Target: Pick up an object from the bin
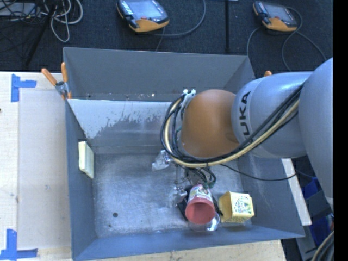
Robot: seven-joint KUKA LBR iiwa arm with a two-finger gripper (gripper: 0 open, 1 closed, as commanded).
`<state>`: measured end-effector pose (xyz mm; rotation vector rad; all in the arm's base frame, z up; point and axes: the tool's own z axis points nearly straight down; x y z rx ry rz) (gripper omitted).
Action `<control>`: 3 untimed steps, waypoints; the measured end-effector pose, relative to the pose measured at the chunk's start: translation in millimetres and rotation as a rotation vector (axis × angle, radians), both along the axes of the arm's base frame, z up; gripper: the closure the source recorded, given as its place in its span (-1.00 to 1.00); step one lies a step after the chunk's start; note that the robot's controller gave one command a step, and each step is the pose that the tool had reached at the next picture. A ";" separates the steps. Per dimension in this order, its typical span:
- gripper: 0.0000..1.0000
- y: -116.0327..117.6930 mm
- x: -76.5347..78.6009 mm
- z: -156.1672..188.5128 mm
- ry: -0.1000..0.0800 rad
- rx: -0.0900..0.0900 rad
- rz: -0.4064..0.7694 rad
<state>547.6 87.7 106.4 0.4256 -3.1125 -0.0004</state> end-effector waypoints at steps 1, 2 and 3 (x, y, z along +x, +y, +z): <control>-1.00 -21.0 -8.7 -24.9 0.005 0.000 0.062; -1.00 -40.0 -8.2 -20.4 0.001 0.001 0.279; 1.00 -42.6 -34.0 -30.3 -0.001 -0.004 0.575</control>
Offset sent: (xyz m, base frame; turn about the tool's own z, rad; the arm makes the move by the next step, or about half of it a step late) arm -0.0123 -0.0651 -0.0080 -0.5100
